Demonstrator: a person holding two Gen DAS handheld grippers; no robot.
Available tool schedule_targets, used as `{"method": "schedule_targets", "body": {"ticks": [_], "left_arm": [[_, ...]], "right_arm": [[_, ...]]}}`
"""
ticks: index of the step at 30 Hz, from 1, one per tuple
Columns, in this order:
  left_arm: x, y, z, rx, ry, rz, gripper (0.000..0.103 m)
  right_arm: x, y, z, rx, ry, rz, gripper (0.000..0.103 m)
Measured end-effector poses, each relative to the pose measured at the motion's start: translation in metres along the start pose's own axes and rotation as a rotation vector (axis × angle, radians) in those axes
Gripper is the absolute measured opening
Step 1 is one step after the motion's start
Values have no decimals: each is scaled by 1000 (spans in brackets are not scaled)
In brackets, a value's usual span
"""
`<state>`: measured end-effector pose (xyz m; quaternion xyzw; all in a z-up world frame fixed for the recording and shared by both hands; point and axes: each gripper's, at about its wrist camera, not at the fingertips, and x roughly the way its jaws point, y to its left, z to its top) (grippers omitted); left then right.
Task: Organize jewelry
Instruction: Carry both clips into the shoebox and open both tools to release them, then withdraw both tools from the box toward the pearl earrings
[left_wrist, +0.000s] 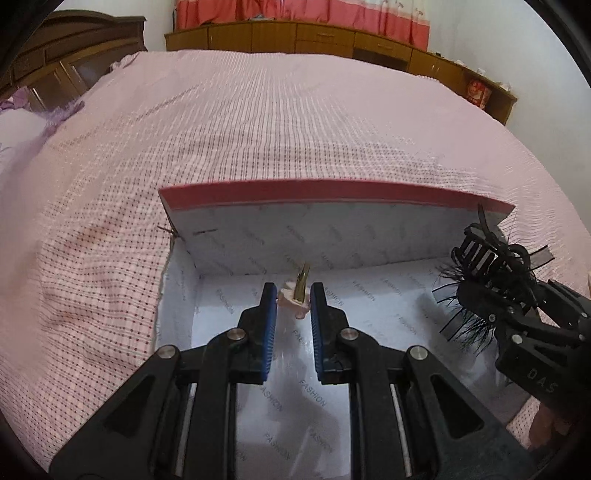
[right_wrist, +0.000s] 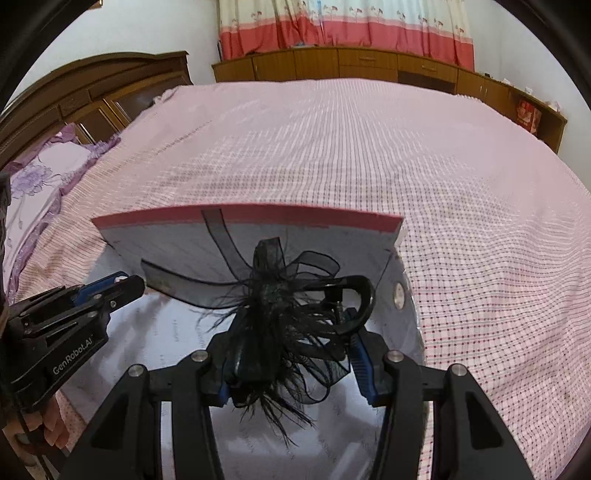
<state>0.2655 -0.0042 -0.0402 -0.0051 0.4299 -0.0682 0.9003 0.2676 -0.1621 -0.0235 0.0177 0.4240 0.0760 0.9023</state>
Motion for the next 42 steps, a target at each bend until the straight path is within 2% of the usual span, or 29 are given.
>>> {"method": "schedule_targets", "body": {"ticks": [7, 11, 12, 15, 25, 33, 42], "left_arm": [[5, 0, -3, -14, 14, -2, 10], [2, -4, -2, -6, 16, -2, 12], [-1, -5, -2, -6, 12, -8, 13], [-10, -4, -2, -1, -7, -19, 21], [-69, -4, -10, -4, -110, -37, 31], [-115, -2, -29, -3, -186, -43, 34], [-154, 8, -53, -12, -230, -53, 37]], "right_arm": [[13, -5, -2, 18, 34, 11, 55], [11, -3, 0, 9, 23, 13, 62], [10, -2, 0, 7, 21, 11, 64], [4, -3, 1, -1, 5, 15, 65], [-50, -6, -3, 10, -102, 52, 65], [-105, -6, -24, 18, -231, 74, 65], [-149, -2, -54, 29, -292, 99, 65]]}}
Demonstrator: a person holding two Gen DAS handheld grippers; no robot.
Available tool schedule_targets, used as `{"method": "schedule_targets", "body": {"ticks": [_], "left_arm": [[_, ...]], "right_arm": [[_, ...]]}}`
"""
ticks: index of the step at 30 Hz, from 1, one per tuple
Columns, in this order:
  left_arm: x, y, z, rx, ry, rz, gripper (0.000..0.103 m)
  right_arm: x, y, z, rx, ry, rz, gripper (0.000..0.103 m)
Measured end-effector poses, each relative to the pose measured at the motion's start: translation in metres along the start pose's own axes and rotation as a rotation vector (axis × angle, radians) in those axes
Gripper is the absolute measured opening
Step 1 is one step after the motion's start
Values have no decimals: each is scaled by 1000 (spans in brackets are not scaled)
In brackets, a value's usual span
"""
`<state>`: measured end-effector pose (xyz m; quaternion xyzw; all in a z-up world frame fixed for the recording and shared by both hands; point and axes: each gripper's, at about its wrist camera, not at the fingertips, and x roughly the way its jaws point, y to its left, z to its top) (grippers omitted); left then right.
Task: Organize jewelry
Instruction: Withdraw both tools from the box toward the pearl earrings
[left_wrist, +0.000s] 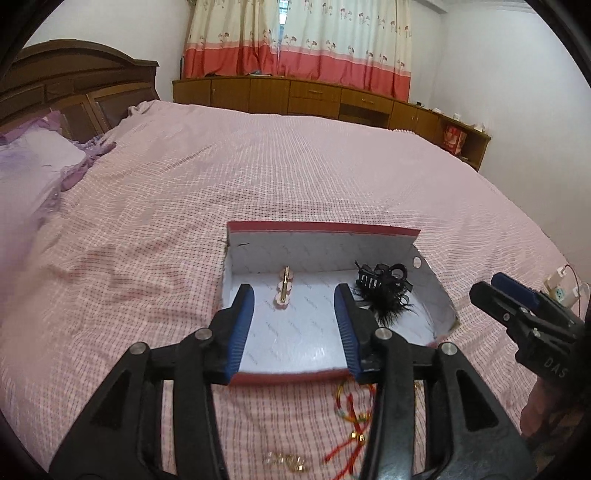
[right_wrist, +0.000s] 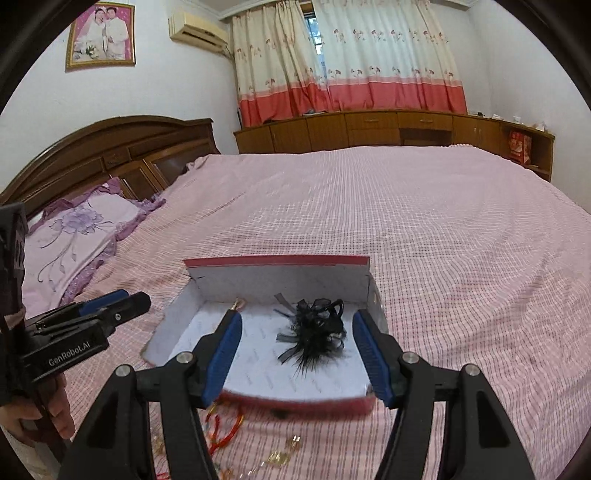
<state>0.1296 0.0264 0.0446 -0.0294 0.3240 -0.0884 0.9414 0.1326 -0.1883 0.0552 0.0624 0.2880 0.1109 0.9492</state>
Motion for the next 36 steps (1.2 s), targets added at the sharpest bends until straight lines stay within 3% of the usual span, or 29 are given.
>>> {"method": "schedule_targets", "body": {"ticks": [16, 30, 36], "left_arm": [[-37, 16, -49, -20, 68, 1, 38], [-18, 16, -95, -11, 184, 4, 39], [-6, 15, -108, -37, 235, -36, 39]], "right_arm": [[-43, 9, -54, 21, 48, 25, 65], [-41, 0, -99, 51, 144, 9, 65], [-38, -3, -106, 64, 165, -3, 65]]}}
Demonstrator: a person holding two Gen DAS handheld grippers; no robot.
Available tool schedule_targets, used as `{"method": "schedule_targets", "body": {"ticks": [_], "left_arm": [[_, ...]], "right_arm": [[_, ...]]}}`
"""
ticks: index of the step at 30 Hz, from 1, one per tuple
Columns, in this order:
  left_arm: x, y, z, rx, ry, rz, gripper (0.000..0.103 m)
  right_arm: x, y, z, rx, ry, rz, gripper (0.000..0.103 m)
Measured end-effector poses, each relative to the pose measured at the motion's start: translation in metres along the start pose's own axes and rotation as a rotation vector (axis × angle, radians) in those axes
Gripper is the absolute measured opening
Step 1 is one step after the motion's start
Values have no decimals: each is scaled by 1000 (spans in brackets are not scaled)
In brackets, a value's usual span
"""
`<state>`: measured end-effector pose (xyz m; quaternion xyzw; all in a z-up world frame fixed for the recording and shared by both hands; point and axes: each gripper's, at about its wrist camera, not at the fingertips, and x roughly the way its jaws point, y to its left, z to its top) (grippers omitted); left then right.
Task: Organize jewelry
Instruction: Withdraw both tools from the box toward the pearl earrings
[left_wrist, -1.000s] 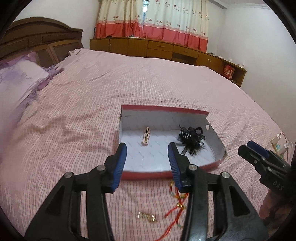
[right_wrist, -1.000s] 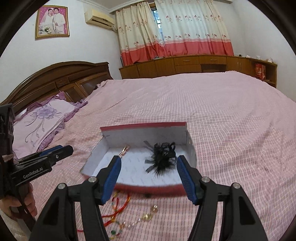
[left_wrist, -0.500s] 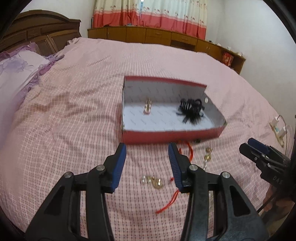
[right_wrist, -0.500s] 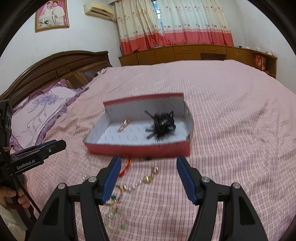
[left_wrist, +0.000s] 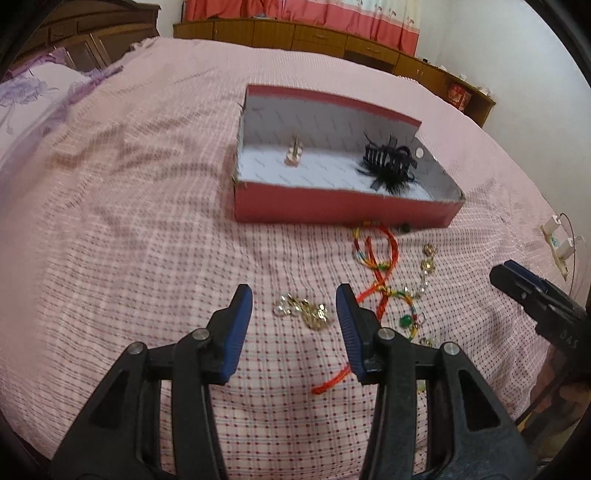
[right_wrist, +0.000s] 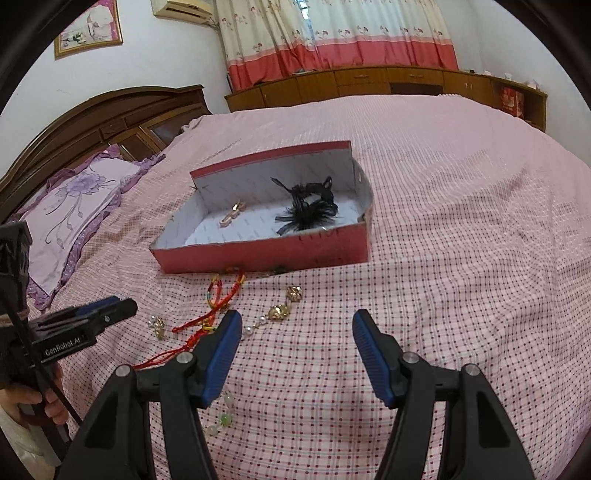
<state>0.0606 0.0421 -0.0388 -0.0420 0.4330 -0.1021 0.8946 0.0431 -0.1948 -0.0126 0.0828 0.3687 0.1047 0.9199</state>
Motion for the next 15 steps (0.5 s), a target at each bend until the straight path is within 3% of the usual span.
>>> {"method": "schedule_targets", "body": {"ticks": [15], "left_arm": [[34, -9, -12, -11, 63, -37, 37]], "right_arm": [[14, -11, -6, 25, 37, -15, 65]]}}
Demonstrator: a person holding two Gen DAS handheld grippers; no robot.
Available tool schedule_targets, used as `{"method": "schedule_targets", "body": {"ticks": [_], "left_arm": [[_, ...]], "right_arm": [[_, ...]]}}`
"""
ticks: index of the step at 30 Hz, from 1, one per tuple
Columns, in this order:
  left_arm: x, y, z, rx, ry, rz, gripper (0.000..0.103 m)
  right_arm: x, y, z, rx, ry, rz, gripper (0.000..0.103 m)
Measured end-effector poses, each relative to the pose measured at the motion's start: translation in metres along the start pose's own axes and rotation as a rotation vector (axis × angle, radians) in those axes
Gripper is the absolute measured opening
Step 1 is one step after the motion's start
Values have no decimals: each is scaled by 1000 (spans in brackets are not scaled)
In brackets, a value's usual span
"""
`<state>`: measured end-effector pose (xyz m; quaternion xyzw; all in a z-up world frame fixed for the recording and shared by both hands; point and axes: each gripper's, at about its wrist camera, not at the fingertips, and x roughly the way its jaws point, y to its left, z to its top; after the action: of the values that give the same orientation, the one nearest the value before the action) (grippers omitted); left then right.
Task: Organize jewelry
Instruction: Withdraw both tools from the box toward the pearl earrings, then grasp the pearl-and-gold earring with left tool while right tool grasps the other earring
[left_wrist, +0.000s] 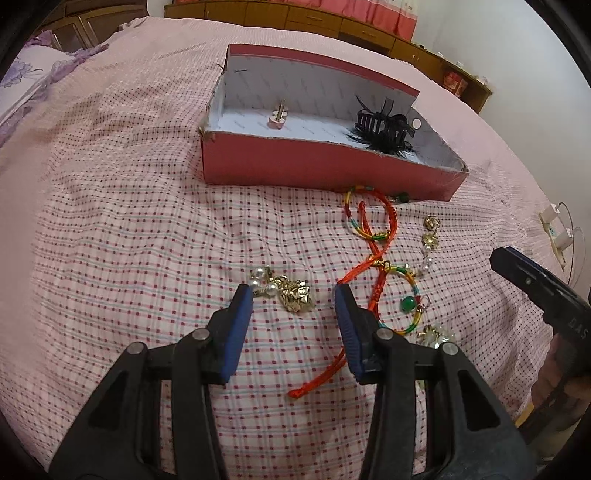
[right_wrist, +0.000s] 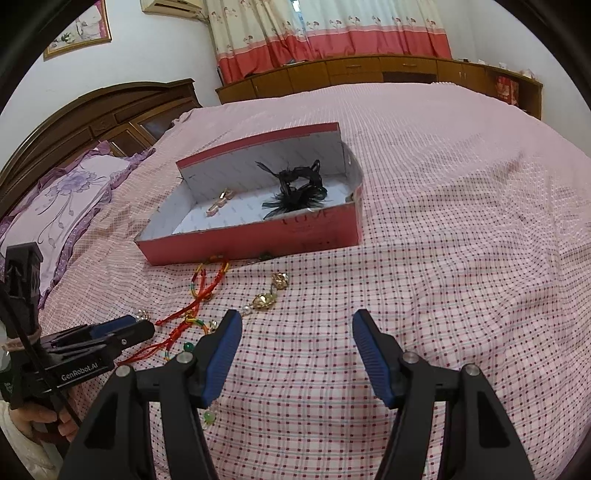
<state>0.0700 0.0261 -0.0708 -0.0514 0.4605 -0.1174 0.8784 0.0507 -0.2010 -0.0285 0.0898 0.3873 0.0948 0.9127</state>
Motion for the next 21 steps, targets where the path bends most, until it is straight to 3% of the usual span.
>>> {"method": "schedule_targets", "body": {"ticks": [2, 4, 8, 9, 21], "left_arm": [[3, 0, 0, -3, 2, 5, 35], [8, 0, 0, -3, 0, 21, 24], [14, 4, 1, -20, -5, 36, 13], [14, 4, 1, -22, -6, 38, 4], [-6, 19, -2, -60, -48, -2, 3]], "right_arm": [[2, -1, 0, 2, 4, 1, 65], [3, -1, -1, 2, 7, 2, 65], [6, 0, -2, 1, 15, 2, 65], [7, 1, -2, 0, 17, 2, 65], [24, 8, 1, -17, 41, 2, 65]]}}
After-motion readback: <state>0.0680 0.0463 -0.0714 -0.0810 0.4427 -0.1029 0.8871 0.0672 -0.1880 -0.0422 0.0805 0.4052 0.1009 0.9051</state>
